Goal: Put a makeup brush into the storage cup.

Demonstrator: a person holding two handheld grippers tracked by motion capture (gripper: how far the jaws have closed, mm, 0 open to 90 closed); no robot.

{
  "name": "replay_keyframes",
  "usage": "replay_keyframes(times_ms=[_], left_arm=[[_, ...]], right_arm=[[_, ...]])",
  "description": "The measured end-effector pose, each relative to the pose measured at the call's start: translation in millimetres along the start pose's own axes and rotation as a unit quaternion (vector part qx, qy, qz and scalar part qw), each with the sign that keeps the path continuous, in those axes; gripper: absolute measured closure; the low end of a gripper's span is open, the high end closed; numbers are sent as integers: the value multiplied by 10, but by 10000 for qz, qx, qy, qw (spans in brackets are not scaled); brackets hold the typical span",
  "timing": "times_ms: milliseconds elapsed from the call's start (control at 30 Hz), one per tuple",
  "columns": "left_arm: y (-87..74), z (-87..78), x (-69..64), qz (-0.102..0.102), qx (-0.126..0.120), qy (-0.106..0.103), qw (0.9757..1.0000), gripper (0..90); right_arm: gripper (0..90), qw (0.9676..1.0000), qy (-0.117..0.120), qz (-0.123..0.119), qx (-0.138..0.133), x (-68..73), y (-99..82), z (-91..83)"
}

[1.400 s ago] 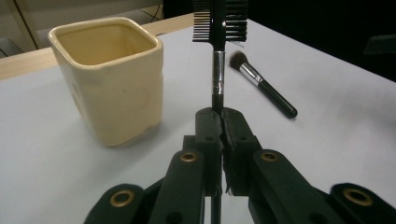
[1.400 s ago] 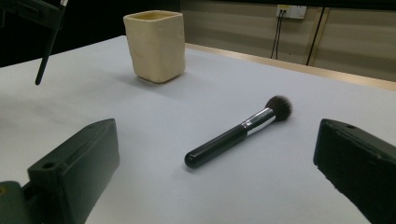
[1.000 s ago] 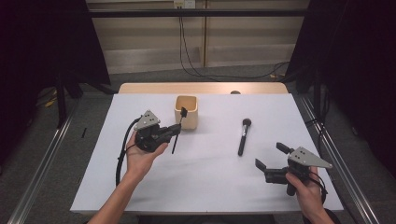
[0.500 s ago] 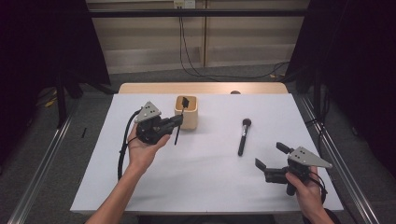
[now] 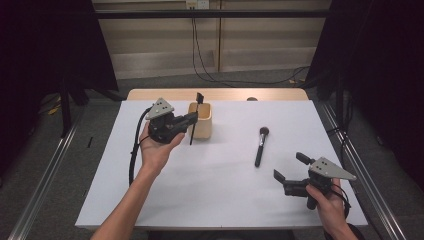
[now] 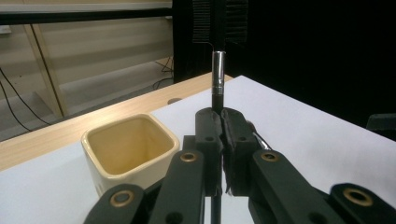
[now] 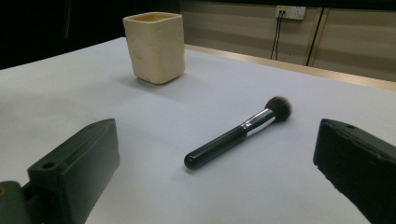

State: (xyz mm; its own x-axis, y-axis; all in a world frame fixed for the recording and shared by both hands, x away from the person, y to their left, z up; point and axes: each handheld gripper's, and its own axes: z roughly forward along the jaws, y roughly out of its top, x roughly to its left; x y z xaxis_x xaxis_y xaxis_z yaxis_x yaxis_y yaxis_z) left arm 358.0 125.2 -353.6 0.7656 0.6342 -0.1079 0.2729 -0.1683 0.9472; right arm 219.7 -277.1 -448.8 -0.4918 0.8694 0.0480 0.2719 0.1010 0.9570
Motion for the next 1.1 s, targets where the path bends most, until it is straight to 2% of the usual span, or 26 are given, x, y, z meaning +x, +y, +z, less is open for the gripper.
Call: replay_keyframes(times_ms=[67, 367, 600, 767, 1100], left_arm=[[25, 12, 2, 45, 1, 24, 10000, 862], [119, 74, 41, -21, -73, 115, 9999, 862], [208, 125, 65, 43, -116, 154, 9998, 862], [274, 145, 90, -37, -250, 189, 9995, 862], [333, 251, 168, -3, -288, 278, 9992, 862]], right_arm=[[0, 10000, -2, 11, -4, 1, 0, 0], [0, 10000, -1, 10, -5, -2, -1, -1], [0, 10000, -3, 8, -9, -2, -1, -3], [0, 10000, 0, 6, -4, -2, -1, 0], [0, 10000, 7, 8, 2, -2, -1, -1]])
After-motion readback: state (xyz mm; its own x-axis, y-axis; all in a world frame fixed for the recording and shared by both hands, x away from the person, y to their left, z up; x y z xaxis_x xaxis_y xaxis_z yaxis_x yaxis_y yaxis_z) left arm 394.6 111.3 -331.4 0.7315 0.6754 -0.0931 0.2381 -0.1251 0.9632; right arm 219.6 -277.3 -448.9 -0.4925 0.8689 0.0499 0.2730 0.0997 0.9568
